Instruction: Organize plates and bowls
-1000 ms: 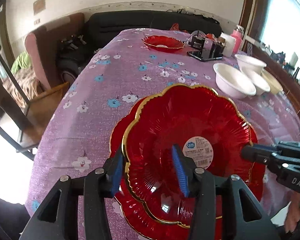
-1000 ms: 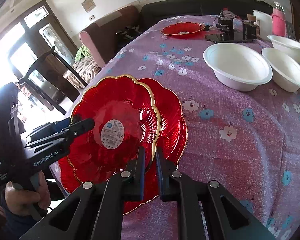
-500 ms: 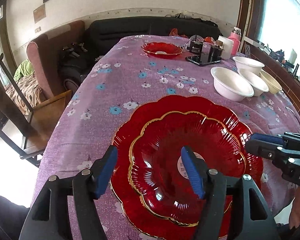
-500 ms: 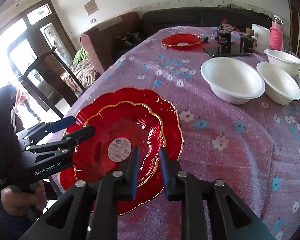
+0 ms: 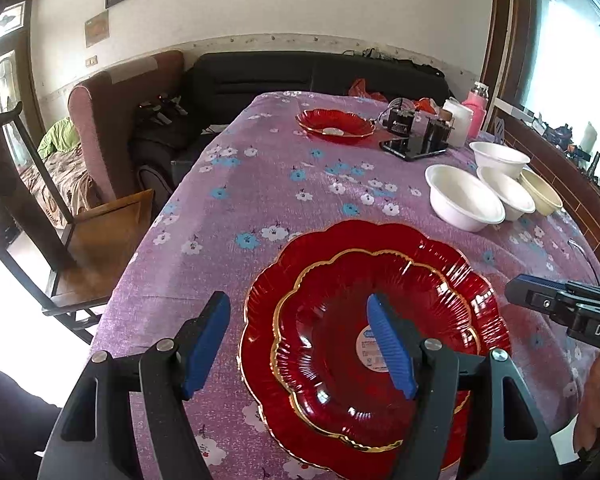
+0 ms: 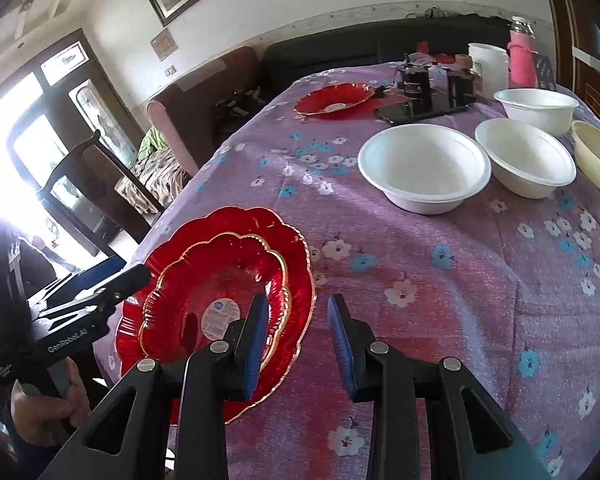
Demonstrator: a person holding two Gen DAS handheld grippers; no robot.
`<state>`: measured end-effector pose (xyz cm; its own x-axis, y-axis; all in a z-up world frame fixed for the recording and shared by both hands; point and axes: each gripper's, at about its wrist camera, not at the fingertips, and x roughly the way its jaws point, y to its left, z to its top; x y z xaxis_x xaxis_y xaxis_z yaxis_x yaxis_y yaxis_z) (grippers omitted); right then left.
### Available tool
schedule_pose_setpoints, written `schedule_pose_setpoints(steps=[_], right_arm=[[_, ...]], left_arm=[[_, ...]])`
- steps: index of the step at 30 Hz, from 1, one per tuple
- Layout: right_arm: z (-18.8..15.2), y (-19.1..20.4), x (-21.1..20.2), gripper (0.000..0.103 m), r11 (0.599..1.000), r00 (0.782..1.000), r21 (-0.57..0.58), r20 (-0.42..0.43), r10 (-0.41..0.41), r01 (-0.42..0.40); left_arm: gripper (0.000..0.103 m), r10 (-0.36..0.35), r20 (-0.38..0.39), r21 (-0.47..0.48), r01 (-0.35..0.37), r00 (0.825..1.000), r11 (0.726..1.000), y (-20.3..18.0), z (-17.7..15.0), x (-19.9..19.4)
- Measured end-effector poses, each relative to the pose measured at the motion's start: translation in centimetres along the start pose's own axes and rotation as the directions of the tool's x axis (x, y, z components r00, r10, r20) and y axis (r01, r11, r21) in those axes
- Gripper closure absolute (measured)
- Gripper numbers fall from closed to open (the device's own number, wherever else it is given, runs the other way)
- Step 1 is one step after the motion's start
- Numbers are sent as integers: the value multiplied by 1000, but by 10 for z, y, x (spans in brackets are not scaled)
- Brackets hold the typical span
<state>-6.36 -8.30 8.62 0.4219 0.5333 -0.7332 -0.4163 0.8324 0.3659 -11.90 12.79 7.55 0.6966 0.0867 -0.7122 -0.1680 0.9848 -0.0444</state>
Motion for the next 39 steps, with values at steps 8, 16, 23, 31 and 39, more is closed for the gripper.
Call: schedule_pose_setpoints(steps=[8,16,23,31,39], right_arm=[[3,-23,-10,69,998,999,53,35,-17,15],[11,-69,-26,70,985,993,162,90,-73,58],[25,-122,-29,70,962,989,262,106,-106,75],[46,-157,-30,70,954,983,273,99,-156,124],[107,-141,-31,43,986,974,145,201,-106,77]], left_arm=[[32,-50,6,20,50,999,999,-18,8,-5],[32,-96,-6,47,96,995,994,-47,13,-3],[32,-146,-14,87,147,989,985,-78,21,0],[30,-178,-67,103,184,982,977,-102,36,26],[30,-154,-91,105,163,984,981,-115,45,33]])
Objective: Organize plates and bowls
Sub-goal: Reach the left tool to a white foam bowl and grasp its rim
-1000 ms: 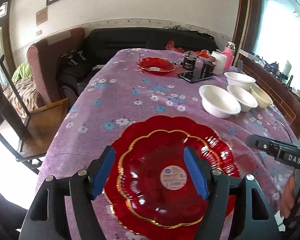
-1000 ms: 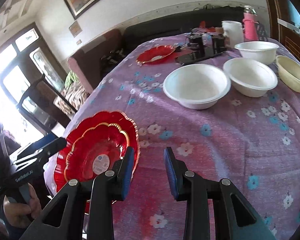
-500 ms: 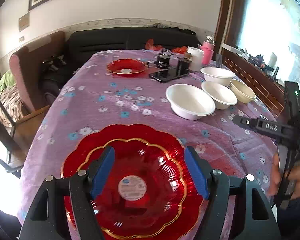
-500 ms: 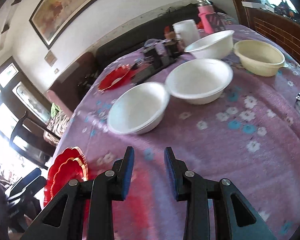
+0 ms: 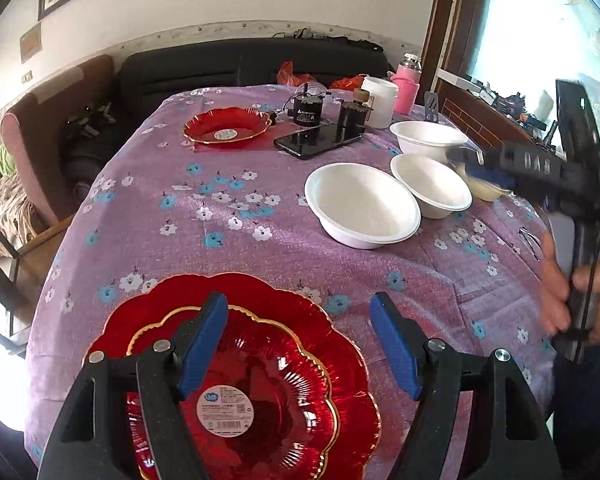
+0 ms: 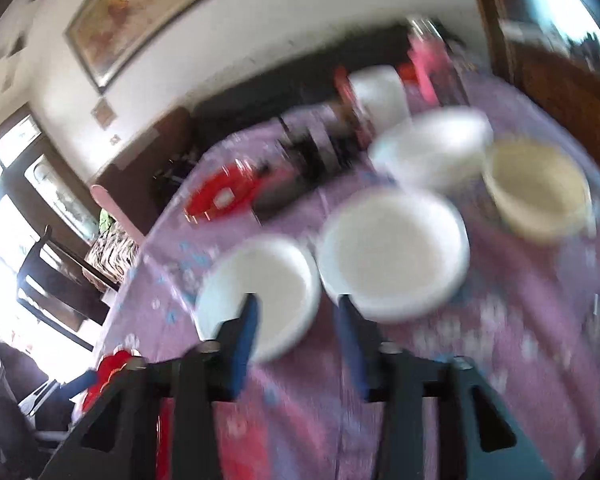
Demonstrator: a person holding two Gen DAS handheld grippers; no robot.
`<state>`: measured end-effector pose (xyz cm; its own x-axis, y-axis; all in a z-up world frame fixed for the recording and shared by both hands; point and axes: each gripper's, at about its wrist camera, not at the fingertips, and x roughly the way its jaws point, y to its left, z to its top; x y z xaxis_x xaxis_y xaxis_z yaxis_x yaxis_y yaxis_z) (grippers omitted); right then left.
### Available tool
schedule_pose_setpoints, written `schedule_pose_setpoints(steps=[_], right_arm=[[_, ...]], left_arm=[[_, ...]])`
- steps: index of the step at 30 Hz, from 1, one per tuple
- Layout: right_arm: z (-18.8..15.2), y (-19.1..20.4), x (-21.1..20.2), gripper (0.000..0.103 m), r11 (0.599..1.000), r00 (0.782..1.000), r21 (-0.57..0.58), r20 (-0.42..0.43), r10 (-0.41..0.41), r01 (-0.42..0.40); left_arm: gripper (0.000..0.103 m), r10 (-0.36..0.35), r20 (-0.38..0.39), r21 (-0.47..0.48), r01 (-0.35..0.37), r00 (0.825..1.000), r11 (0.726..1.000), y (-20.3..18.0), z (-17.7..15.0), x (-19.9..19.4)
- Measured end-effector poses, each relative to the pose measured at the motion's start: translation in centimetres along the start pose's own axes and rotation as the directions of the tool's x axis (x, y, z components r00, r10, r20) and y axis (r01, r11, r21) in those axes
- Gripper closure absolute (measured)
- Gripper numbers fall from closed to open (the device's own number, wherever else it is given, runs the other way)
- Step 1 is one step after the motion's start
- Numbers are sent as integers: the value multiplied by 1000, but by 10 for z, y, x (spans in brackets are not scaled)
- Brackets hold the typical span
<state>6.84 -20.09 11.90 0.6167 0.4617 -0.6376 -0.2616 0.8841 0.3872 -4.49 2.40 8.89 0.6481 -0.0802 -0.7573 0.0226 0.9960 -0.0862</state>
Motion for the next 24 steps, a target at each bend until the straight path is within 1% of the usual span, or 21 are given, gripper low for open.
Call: schedule_pose_setpoints(steps=[2,4,5,6,7,9,11,13,14,16,18,19,20,22,24], right_arm=[[0,1,5,43,1000,999,-14,27,21,-20],[-7,-3,14,43,997,997,-1,3,75,-75],[-12,-6,19,48,995,995,-3,-19,102,-102],[-16,-7,23,58,994,993,-15,-49,106,-107],[-17,-9,25,61,994,993,-17,-64,104,-105],[-18,-18,23,62,991,989,17,-67,132,-131],[-17,-22,19,62,989,987,22,-70,148,-147],[-16,-26,19,62,990,987,30,-80,140,-138],[-16,-30,22,62,989,985,51,-100,142,-137],[-17,-38,23,64,975,967,119,-151,203,-186],[-16,-43,19,64,956,948,169,-173,268,-239],[-16,-44,16,64,955,948,172,-169,269,-240],[-15,-45,10,64,960,954,163,-159,255,-230],[-16,-45,5,64,961,958,159,-144,249,-226],[-18,-45,7,65,953,948,167,-155,279,-253]], left_arm=[[30,19,-11,-5,-19,1000,1000,-3,0,1],[30,38,-20,-8,-39,999,999,-7,2,1],[30,52,-27,-14,-52,998,999,-8,3,3],[30,58,-33,-23,-59,998,998,-10,5,5],[30,53,-39,-39,-54,998,998,-11,8,7],[30,35,-44,-61,-37,998,997,-15,13,10],[30,26,-43,-75,-29,999,997,-21,20,13],[30,16,-54,-92,-21,998,996,-25,30,15],[30,7,-61,-106,-13,998,994,-26,35,16],[30,-12,-88,-132,0,996,991,-27,44,23],[30,-20,-131,-167,-2,991,986,-28,54,34],[30,-35,-150,-181,7,988,983,-28,59,41],[30,-36,-168,-184,4,985,983,-30,65,50],[30,-4,-187,-192,-33,982,981,-30,73,63],[30,7,-211,-201,-50,978,978,-27,79,78]])
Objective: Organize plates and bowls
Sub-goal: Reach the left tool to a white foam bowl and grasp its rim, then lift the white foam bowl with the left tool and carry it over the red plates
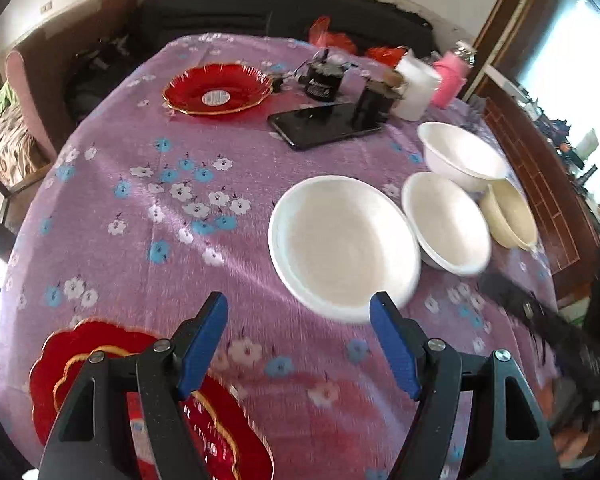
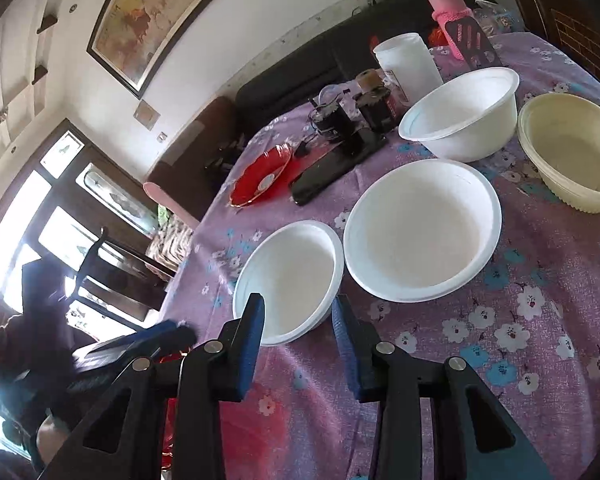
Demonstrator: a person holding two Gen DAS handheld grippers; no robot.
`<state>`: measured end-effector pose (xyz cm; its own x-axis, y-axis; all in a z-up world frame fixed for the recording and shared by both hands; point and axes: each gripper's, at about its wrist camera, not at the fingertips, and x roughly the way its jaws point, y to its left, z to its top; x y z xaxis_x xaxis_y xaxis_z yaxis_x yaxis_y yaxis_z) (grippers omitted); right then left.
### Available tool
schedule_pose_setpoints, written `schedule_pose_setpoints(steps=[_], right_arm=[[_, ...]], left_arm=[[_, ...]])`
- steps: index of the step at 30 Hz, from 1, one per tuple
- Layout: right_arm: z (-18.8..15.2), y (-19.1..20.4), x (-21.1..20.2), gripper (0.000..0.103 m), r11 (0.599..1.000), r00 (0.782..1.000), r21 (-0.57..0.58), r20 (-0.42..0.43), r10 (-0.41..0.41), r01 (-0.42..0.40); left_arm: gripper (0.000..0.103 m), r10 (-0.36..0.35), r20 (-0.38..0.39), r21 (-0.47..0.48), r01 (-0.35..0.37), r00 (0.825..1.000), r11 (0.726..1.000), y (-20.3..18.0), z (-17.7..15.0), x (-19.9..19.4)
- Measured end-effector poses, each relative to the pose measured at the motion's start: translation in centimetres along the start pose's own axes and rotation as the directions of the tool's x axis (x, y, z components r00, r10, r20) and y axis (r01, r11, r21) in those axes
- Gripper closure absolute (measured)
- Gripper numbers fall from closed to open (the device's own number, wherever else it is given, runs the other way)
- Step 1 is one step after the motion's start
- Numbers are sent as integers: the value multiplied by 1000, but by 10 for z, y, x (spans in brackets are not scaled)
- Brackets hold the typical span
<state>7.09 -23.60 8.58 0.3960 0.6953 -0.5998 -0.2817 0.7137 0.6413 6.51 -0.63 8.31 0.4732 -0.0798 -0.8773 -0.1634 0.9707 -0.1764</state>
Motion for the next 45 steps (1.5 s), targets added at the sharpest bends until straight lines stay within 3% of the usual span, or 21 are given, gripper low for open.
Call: schedule_pose_setpoints(steps=[3,5,8,12,16,17,19,22,25,31,37,40,45], right_arm=[[-3,-2,15,75,999,998,20,-57,34,-32],[-6,-4,24,79,999,996,38,-84,33,-30],[-8,-8,32,79,999,996,46,-92,-4,8],[-7,-16,42,79,997,995,74,-94,-28,35],[-4,-25,48,78,995,996,94,-85,-27,35],[-3,-26,50,78,995,996,95,-82,-23,31],[-2,-29,58,78,995,996,95,-85,-36,44],[-3,-30,69,76,995,995,95,-102,-20,29],[-5,-27,71,91,997,994,63,-101,-41,47],[-4,-14,49,93,999,999,15,-40,-32,33],[-8,-6,45,94,1000,999,7,-51,4,-4],[-9,-7,46,95,999,997,23,-68,33,-32],[-9,-3,47,94,1000,997,-9,-73,-11,11]], left_arm=[[31,-2,-14,-55,1,1000,999,12,12,17],[37,-5,-16,-80,4,1000,997,20,18,23],[38,-40,4,-110,40,999,993,30,30,29],[40,-81,-30,-133,76,996,988,34,41,47],[42,-67,-59,-107,61,996,992,30,47,65],[45,-59,-63,-98,52,996,994,28,47,68],[71,-52,-78,-79,46,996,996,26,48,77],[85,-67,-105,-65,61,992,996,23,46,87],[86,-71,-95,-33,68,993,997,14,40,83],[85,-32,5,61,32,999,998,-3,23,42],[85,45,87,106,-54,995,993,0,5,12],[84,49,66,97,-55,997,994,9,1,14],[83,29,-4,60,-29,1000,998,17,0,36]])
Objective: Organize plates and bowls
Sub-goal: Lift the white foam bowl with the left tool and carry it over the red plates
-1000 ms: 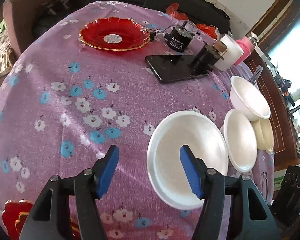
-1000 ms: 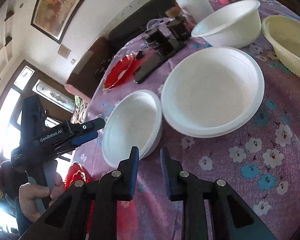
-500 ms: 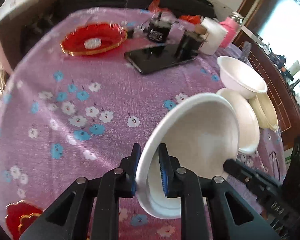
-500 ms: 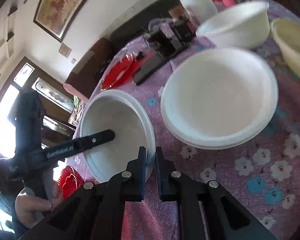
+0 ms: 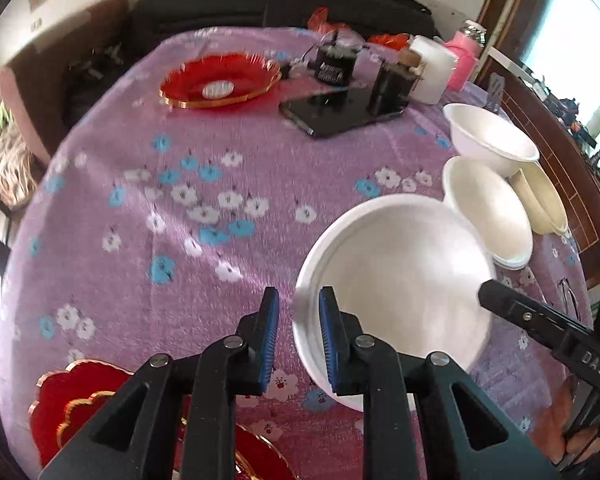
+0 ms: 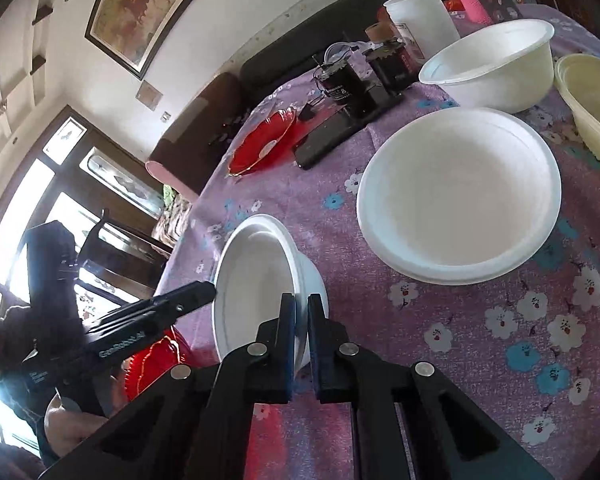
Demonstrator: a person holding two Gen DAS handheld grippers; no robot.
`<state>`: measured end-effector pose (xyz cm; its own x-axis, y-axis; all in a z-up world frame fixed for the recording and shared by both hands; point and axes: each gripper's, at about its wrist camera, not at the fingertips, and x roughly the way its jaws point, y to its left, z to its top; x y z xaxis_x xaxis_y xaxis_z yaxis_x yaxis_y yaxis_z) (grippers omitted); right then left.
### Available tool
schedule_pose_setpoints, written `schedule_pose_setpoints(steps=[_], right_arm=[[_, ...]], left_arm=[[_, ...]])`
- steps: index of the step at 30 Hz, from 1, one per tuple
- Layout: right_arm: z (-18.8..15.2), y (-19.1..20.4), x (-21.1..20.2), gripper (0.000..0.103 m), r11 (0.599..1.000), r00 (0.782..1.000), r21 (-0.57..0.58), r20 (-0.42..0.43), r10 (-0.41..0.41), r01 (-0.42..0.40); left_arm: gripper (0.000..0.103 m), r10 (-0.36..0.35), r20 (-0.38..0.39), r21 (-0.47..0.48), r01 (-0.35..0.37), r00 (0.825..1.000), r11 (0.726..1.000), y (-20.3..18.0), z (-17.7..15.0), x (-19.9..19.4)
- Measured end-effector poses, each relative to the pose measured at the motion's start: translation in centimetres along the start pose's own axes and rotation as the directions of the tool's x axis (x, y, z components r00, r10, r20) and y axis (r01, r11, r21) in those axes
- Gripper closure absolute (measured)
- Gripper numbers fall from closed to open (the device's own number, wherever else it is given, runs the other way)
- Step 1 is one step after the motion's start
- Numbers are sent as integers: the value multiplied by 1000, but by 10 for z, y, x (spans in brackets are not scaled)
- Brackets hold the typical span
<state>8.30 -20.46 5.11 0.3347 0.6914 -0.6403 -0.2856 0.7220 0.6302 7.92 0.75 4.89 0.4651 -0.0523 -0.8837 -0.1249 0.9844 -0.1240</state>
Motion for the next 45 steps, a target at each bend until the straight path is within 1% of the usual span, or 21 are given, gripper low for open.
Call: schedule_pose_setpoints(steps=[2,3,4,5,6,7,8,9,12,13,18,21,26,31,34,40,45], right_arm=[[2,-2,3,93,1000,1000,-1,-7,-18,18],[3,-4,4,91,1000,1000,6,-6,-24,24],[3,-6,5,87,1000,999,8,-10,-30,30],[3,-7,7,86,999,999,8,-18,-33,33],[3,-7,9,86,999,999,10,-24,-35,35],[2,-8,11,86,999,999,10,-26,-40,40],[2,-8,13,86,999,998,5,-31,-51,51],[1,-7,15,86,999,998,-1,-34,-52,52],[-1,-4,16,87,995,995,-30,-20,-100,100],[-1,-4,14,87,994,994,-34,-13,-104,103],[0,0,5,87,994,995,-51,26,-98,99],[-1,5,0,87,994,996,-67,40,-83,86],[-4,18,-5,87,993,997,-105,51,-49,55],[-14,47,-11,87,982,998,-188,59,-27,37],[-21,64,-14,87,980,999,-200,38,8,0],[-43,98,-21,87,976,999,-217,23,31,-25],[-67,119,-17,87,975,999,-219,-7,48,-48]], left_arm=[[81,22,-7,18,-22,1000,1000,-2,-1,5],[80,26,-9,25,-25,1000,999,-3,-1,7],[80,19,-19,31,-18,1000,999,-3,0,11],[80,15,-27,37,-14,1000,999,-5,0,14],[81,13,-35,49,-11,999,999,-7,0,16],[85,11,-34,58,-9,999,998,-9,0,17],[88,8,-28,66,-7,1000,998,-11,0,17],[89,19,-20,85,-17,1000,996,-15,-1,17],[89,49,23,123,-51,999,991,-25,-5,10],[89,57,37,137,-62,998,989,-28,-5,7],[89,75,101,164,-91,992,982,-35,-7,-13],[89,76,124,167,-97,989,981,-34,-9,-22],[89,52,137,137,-71,989,988,-22,-17,-36],[86,45,174,118,-66,984,991,-6,-30,-63],[84,35,201,103,-57,979,993,6,-39,-82],[83,5,247,81,-26,969,996,31,-65,-115],[82,7,268,62,-25,963,998,51,-92,-127]])
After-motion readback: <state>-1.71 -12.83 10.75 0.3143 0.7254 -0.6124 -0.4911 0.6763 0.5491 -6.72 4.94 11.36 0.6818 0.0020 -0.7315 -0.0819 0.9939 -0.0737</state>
